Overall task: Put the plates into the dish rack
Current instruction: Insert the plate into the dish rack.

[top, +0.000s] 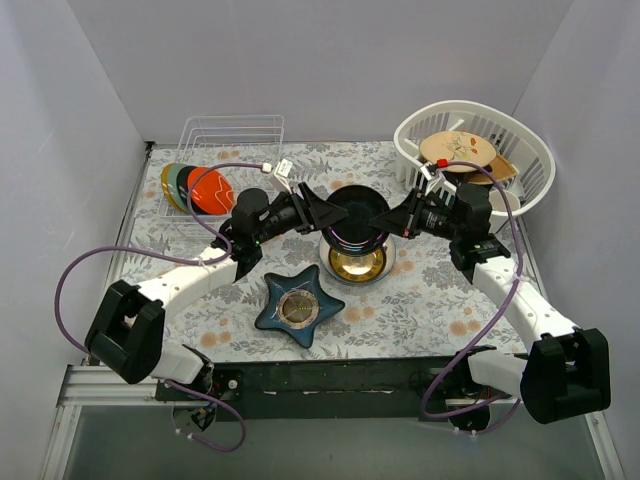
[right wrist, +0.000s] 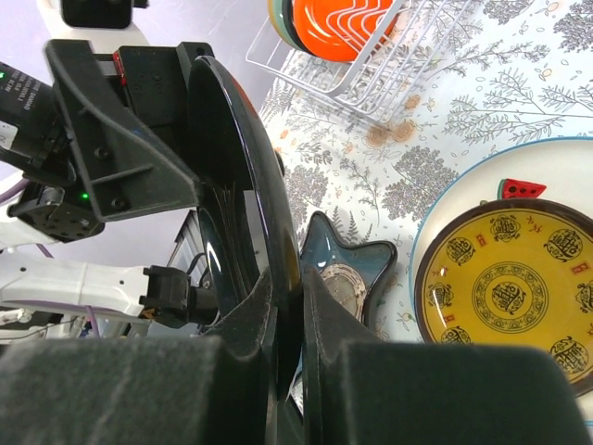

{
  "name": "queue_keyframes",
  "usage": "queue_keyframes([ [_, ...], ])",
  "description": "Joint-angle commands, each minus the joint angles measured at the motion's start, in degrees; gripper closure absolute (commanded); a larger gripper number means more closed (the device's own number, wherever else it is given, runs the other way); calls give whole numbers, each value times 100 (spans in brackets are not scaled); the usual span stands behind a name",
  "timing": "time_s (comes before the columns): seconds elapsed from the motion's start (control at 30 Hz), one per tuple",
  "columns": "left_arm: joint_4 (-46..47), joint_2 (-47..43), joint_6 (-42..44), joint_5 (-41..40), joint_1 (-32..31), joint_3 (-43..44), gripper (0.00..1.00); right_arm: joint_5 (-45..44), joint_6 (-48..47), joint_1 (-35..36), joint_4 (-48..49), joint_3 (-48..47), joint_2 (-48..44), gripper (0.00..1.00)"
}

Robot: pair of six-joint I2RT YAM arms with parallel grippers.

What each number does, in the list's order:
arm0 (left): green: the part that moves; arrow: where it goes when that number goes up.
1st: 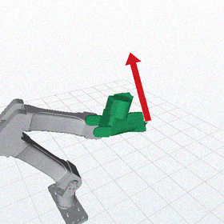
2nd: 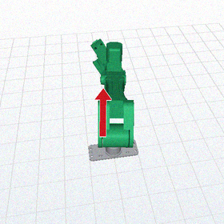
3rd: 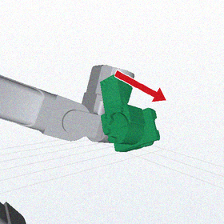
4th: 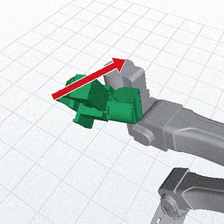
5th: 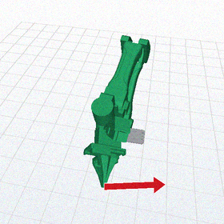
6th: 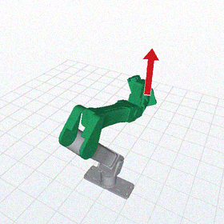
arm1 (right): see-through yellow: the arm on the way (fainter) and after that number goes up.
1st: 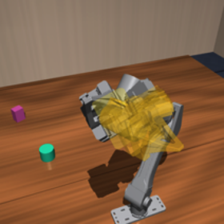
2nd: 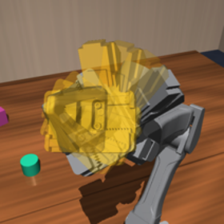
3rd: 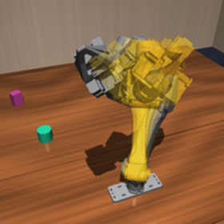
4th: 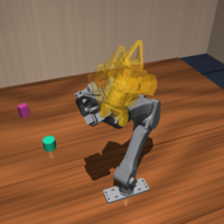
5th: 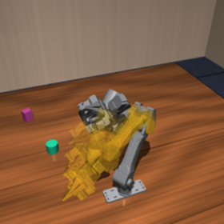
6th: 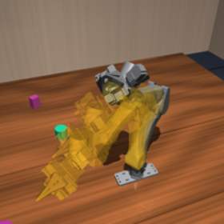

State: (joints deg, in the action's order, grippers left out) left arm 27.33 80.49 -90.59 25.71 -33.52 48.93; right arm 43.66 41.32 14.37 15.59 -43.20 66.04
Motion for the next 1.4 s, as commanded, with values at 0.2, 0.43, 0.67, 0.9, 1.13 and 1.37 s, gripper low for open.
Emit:
queue_keyframes([
  [0.2,-1097,-718,612,-392,-23,609,30,-586,-616,-118,-856,-540,-460,99],
  [0.43,-1766,-1079,797,-708,-23,917,23,-1121,-1107,-171,-1523,-865,-522,99],
  [0.67,-3013,-1026,955,-1068,3,1619,15,-2133,-2276,-171,-2806,-1603,-557,99],
  [0.9,-3400,-965,973,-1086,12,1989,14,-3073,-2778,-163,-3449,-2149,-619,99],
  [1.13,-3665,-824,893,-998,12,2340,14,-3837,-3042,74,-3590,-2579,-663,99],
  [1.37,-3761,-921,902,-1025,21,2429,14,-4049,-3156,486,-3853,-3756,-145,99],
])
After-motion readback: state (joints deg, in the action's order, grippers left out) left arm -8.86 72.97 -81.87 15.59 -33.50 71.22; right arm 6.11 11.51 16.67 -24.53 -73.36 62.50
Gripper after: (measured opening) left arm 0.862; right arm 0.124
